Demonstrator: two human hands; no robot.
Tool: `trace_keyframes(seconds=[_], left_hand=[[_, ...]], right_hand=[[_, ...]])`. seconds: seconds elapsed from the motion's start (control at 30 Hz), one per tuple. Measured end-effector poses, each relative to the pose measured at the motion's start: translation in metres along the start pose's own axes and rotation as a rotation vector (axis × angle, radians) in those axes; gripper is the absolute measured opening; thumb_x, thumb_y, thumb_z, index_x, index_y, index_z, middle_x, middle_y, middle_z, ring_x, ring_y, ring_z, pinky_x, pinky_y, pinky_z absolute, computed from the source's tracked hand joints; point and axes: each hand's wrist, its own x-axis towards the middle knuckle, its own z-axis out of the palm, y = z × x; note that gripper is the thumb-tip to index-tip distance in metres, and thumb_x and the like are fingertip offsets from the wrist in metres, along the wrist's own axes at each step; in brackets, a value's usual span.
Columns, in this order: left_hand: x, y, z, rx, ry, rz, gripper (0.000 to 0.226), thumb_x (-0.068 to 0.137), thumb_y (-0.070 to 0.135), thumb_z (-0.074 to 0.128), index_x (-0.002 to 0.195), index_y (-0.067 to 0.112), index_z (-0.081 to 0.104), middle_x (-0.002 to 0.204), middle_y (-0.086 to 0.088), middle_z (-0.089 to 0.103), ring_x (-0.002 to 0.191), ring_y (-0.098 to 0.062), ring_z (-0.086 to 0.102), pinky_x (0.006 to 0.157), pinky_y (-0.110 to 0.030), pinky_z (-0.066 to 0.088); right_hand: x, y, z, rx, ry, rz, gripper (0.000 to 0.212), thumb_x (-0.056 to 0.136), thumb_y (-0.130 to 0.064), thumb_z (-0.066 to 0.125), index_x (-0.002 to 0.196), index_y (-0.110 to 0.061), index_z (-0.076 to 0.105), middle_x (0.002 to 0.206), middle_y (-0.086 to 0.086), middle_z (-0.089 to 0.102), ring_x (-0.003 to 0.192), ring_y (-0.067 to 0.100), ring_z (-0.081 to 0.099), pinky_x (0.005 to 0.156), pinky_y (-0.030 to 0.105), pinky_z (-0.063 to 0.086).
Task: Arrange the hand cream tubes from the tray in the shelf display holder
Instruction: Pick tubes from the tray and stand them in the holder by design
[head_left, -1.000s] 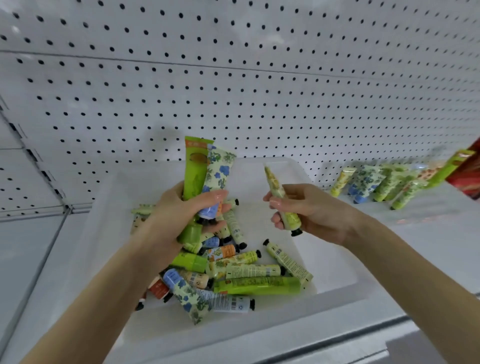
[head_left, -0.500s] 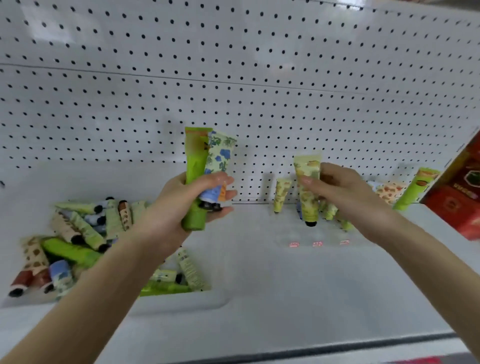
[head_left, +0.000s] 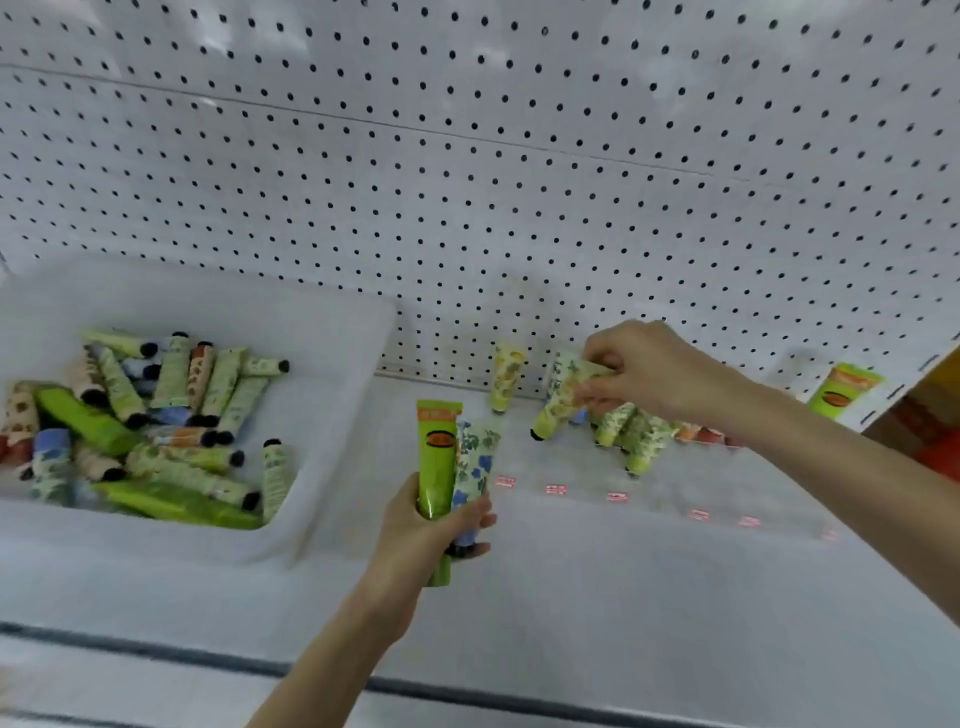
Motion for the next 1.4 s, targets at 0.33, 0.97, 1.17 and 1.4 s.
trace_keyframes(seconds=[0.33,0.97,1.17,1.4], left_hand=[[0.036,-0.027,-0.019,0.261,0.048,0.095,0.034,0.077,0.013,0.08,0.102,0.014,0.056,0.091,-0.012,0.071,0.078,-0.025,0.073,0.064,-0.042,0.06],[0.038,-0.024,-0.023,0.155,0.054,0.145,0.038,0.079,0.015,0.077,0.11,0.012,0.056,0.095,-0.011,0.073,0.081,-0.025,0.073,0.071,-0.043,0.06],[0.039,-0.024,-0.024,0.178,0.046,0.142,0.041,0.076,0.021,0.077,0.111,0.015,0.056,0.095,-0.007,0.073,0.082,-0.024,0.073,0.073,-0.046,0.06],[0.039,-0.025,-0.024,0.19,0.038,0.143,0.041,0.075,0.02,0.077,0.11,0.015,0.056,0.094,-0.007,0.074,0.081,-0.023,0.073,0.071,-0.044,0.06]], right_hand=[[0.08,0.011,0.015,-0.279,0.089,-0.042,0.049,0.077,-0.031,0.076,0.102,0.009,0.065,0.11,0.026,0.063,0.097,0.036,0.055,0.075,0.031,0.031],[0.122,0.025,0.038,-0.413,0.113,0.075,0.028,0.074,-0.032,0.076,0.066,-0.01,0.062,0.07,0.002,0.047,0.105,0.029,0.045,0.082,0.037,0.028],[0.124,0.029,0.038,-0.41,0.084,0.079,0.035,0.072,-0.03,0.078,0.058,-0.016,0.05,0.078,0.006,0.049,0.109,0.029,0.042,0.086,0.038,0.032],[0.127,0.039,0.049,-0.381,0.087,0.068,0.025,0.07,-0.031,0.079,0.069,-0.015,0.06,0.095,0.011,0.056,0.118,0.03,0.04,0.086,0.036,0.031]])
